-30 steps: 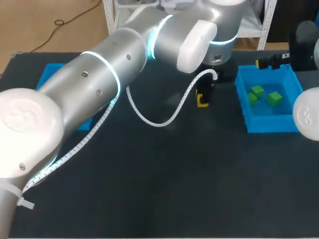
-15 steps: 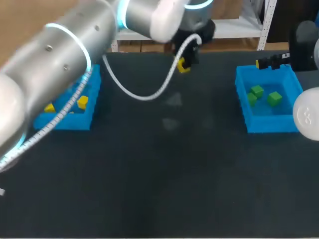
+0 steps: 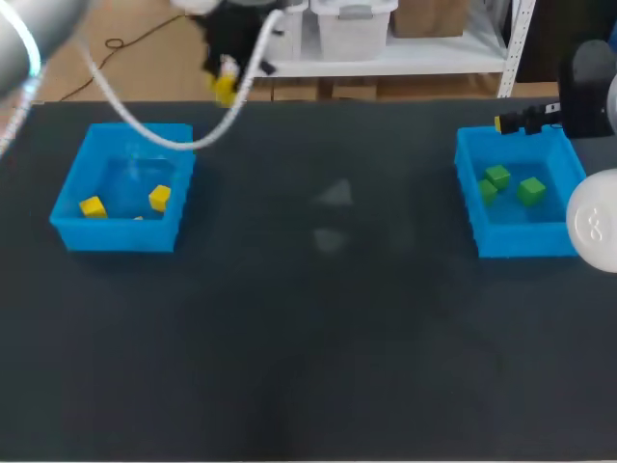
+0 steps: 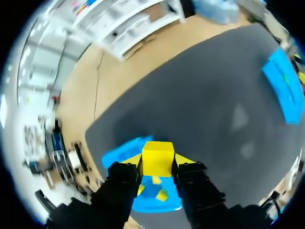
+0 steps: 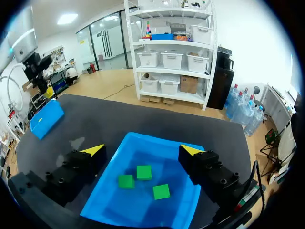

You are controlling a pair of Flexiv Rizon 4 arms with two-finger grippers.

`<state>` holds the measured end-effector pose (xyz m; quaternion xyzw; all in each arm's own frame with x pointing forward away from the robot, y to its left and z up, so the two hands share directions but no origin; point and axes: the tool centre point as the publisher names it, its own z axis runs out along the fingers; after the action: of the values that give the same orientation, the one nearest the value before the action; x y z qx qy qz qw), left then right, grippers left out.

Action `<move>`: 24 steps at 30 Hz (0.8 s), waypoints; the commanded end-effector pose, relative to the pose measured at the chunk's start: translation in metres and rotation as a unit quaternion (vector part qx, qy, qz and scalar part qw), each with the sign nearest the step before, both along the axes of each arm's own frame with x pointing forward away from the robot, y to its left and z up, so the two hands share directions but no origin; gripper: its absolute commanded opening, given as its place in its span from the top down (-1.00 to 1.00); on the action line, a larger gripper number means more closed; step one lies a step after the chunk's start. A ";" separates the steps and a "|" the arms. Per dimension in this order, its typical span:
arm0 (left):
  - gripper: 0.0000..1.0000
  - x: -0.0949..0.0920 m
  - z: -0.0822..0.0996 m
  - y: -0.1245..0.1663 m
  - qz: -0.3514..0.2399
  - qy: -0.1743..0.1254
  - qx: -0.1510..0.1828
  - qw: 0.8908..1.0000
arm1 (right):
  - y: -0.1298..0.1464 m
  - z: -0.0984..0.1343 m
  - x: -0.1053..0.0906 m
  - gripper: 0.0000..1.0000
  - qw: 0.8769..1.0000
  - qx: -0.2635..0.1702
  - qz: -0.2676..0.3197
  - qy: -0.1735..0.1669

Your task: Put the green cubes in the right bin and the yellow cubes in the left bin.

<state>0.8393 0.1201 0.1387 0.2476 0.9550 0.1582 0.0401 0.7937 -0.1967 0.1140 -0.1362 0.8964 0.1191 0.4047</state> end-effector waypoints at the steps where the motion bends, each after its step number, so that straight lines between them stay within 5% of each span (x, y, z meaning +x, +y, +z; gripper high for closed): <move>1: 1.00 -0.098 -0.014 0.096 0.044 -0.129 -0.088 0.987 | 0.000 0.000 0.000 -1.00 1.000 -0.001 -0.001 0.000; 13: 0.93 -0.110 -0.044 0.117 0.085 -0.108 -0.107 0.985 | 0.000 0.000 0.000 -1.00 1.000 -0.001 -0.001 0.000; 14: 0.25 -0.109 -0.043 0.116 0.086 -0.113 -0.111 0.984 | 0.000 0.000 0.000 -1.00 1.000 -0.001 -0.001 0.000; 15: -1.00 -0.108 -0.041 0.115 0.083 -0.117 -0.117 0.983 | 0.000 0.000 0.000 -1.00 1.000 -0.001 -0.001 0.000; 17: -1.00 -0.105 -0.036 0.111 0.082 -0.134 -0.143 0.977 | 0.000 0.000 0.000 -1.00 1.000 -0.001 -0.001 0.000; 20: -1.00 -0.099 -0.025 0.101 0.103 -0.153 -0.248 0.951 | 0.000 0.000 0.000 -1.00 1.000 -0.001 -0.001 0.000; 24: -1.00 -0.099 -0.025 0.101 0.103 -0.153 -0.248 0.951 | 0.000 0.000 0.000 -1.00 1.000 -0.001 -0.001 0.000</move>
<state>0.7478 0.2087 0.1161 0.1023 0.9941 0.0282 -0.0234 0.7937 -0.1967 0.1140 -0.1361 0.8964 0.1191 0.4047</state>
